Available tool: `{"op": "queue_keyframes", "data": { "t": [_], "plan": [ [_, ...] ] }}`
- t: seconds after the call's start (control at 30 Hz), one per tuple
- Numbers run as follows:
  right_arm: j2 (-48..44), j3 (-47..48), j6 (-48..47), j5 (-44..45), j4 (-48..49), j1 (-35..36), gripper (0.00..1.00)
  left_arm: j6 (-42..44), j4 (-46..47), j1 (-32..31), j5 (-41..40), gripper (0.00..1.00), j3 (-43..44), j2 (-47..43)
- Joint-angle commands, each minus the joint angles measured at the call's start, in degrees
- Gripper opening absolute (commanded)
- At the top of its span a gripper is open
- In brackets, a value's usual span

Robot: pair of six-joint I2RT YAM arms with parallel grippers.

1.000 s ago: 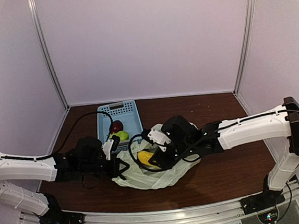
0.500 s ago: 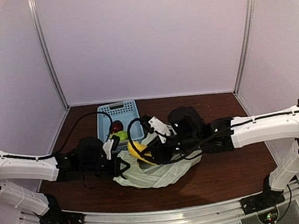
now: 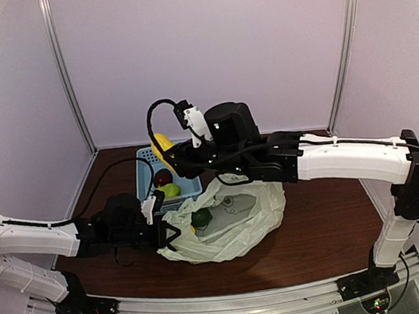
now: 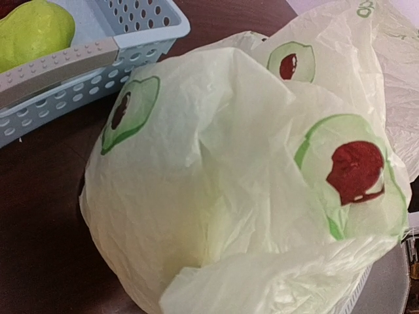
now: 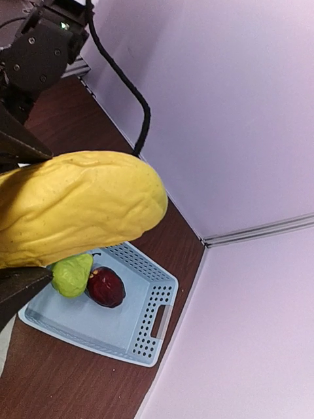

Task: Untie the knot of the plastic bag and take out the fruit
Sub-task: Place the fake fruit in the bin.

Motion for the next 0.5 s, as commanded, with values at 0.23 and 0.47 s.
{"op": "queue_keyframes", "data": {
  "t": [0.23,0.47],
  "plan": [
    [16.7,14.5,3.2,10.0,-6.4,-3.4,0.52,-0.5,2.7,0.5,-1.6,0.00,-2.7,-4.1],
    [27.3,19.9,5.7,6.5,-7.4,-6.1,0.51,-0.5,2.4,0.6,-1.5,0.00,-2.9,-4.7]
  ]
}}
